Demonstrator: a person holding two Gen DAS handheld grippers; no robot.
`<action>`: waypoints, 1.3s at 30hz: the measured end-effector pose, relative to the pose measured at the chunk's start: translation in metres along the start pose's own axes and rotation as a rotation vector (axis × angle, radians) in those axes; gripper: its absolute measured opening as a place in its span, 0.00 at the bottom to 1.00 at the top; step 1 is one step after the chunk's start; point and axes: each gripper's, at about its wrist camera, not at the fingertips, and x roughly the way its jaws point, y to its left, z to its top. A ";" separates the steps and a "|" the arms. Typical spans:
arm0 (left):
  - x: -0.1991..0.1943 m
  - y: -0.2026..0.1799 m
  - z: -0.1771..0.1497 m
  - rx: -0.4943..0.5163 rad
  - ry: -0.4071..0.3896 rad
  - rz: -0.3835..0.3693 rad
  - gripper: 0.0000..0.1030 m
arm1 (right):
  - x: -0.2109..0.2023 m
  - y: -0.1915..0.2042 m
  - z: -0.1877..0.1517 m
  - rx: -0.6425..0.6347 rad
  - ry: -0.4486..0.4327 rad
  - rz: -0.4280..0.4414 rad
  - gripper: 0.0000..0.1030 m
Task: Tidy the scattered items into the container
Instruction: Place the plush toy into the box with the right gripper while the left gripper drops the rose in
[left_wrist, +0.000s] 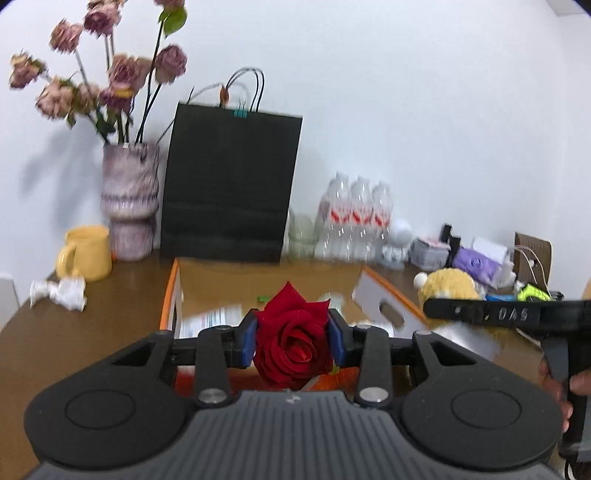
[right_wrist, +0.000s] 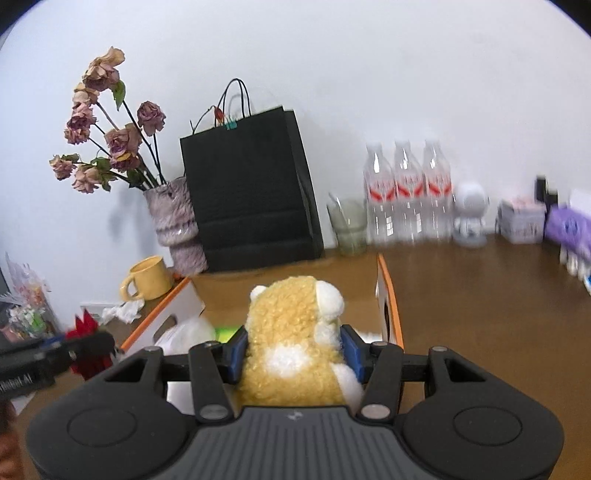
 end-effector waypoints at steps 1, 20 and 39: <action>0.009 0.000 0.007 -0.007 -0.002 0.004 0.38 | 0.008 0.001 0.007 -0.015 -0.002 -0.007 0.48; 0.194 0.021 0.032 -0.048 0.303 0.140 0.38 | 0.192 -0.015 0.043 -0.130 0.271 -0.180 0.50; 0.185 0.024 0.037 -0.059 0.232 0.184 1.00 | 0.184 -0.002 0.043 -0.165 0.296 -0.129 1.00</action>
